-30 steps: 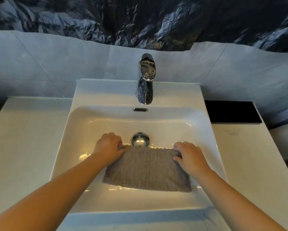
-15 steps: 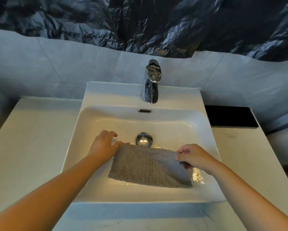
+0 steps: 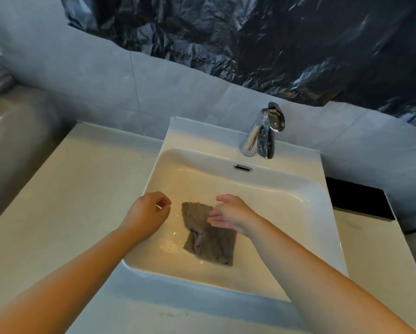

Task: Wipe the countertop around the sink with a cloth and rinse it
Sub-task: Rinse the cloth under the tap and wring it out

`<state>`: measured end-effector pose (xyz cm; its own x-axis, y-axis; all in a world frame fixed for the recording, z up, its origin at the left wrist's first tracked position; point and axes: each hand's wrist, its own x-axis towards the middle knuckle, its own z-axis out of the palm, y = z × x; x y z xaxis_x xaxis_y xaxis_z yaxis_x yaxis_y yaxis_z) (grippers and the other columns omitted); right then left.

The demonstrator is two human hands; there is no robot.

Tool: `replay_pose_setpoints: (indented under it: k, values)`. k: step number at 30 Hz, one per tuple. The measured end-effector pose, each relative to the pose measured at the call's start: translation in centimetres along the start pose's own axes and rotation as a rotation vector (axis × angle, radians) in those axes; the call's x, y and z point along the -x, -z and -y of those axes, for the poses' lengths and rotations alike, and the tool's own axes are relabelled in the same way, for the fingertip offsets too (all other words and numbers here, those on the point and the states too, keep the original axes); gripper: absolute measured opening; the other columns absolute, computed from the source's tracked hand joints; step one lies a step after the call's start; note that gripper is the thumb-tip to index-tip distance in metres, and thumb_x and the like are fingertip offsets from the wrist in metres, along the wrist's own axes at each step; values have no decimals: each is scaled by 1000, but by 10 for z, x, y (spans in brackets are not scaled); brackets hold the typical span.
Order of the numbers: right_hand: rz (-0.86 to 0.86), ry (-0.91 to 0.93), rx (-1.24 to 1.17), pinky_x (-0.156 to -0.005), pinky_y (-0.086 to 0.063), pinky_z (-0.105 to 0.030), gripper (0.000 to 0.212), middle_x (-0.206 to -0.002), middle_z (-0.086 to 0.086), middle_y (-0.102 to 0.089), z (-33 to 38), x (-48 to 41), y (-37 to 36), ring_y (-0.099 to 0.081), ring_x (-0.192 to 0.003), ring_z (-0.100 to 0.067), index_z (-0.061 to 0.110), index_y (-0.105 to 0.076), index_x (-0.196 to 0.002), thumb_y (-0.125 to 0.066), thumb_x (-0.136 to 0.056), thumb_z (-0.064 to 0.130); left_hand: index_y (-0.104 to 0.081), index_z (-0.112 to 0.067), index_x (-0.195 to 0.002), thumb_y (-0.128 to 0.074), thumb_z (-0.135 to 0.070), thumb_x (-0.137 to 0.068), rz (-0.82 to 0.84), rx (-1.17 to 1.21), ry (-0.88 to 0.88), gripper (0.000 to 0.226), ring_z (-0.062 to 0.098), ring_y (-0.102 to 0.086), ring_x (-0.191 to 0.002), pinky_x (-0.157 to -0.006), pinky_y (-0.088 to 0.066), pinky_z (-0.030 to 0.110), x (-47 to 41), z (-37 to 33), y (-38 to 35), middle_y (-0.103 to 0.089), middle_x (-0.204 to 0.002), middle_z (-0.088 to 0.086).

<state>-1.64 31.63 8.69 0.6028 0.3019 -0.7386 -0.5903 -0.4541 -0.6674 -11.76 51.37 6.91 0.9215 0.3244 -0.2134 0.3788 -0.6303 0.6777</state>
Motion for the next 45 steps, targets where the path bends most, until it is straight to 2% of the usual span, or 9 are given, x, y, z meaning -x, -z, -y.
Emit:
replay_pose_setpoints:
  k: [5,9,14,17,21,26,29,34,45]
  values:
    - [-245,65,357,-68,-56,-34,14,-77,-14,-64,-20,0,22,-60,-62,-23,8,-63,-93,-52,-87,1,-65,-15,-89,-56,-39,-90,84,-25,107,26,14,-59,-77,-71,-47,26,-4,0,-13,-65,-86,0]
    - [-349,37,661,-69,-56,-32,24,-53,-8,-63,-47,-2,34,-58,-50,-20,10,-63,-61,-56,-82,19,-63,-10,-62,-50,-67,-80,220,-90,274,61,16,-56,-53,-66,-54,34,-11,-8,-40,-62,-58,5]
    - [-308,-53,616,-65,-50,-28,42,-55,-5,-62,-75,-5,28,-59,-53,-20,7,-63,-68,-62,-82,47,-66,-11,-67,-63,-56,-76,153,-53,315,46,11,-52,-51,-45,-39,24,-16,-36,-62,-56,-49,-6]
    - [-340,17,575,-60,-44,-29,29,-63,-7,-63,-83,-10,28,-58,-59,-21,13,-56,-59,-65,-81,30,-42,-8,-93,-64,-19,-75,125,-103,352,31,14,-50,-60,-43,-34,25,-23,-42,-67,-53,-73,4]
    - [-309,69,374,-68,-53,-37,22,-66,-10,-63,-86,-11,34,-60,-62,-23,14,-50,-64,-60,-83,18,-46,-16,-93,-53,-3,-73,152,-40,283,26,19,-53,-67,-50,-42,32,-29,-23,-59,-55,-79,4]
    - [-297,245,199,-74,-57,-39,13,-81,-2,-70,-83,7,34,-68,-76,-18,20,-53,-92,-65,-85,19,-58,-25,-95,-61,-19,-78,192,-126,-12,18,15,-53,-93,-77,-46,24,-21,-3,-62,-51,-106,-6]
    - [-257,450,253,-68,-51,-19,27,-69,3,-71,-69,21,37,-67,-69,-7,27,-55,-109,-64,-87,14,-53,-29,-125,-66,-50,-72,273,-207,-385,59,5,-34,-118,-101,-31,23,-19,-7,-63,-40,-129,-16]
    - [-245,552,322,-71,-47,-7,27,-84,17,-69,-48,39,51,-65,-81,8,26,-70,-107,-65,-86,10,-68,-24,-101,-69,-32,-72,254,-307,-444,30,16,-57,-87,-82,-48,34,-24,-22,-73,-67,-90,-4]
    - [-338,687,769,-89,-44,-22,18,-114,13,-50,-21,82,85,-47,-106,-7,32,-54,-89,-70,-82,28,-56,-16,-76,-60,-29,-72,619,-5,-262,15,9,-45,-64,-61,-39,23,-2,-94,-17,-50,-70,-5]
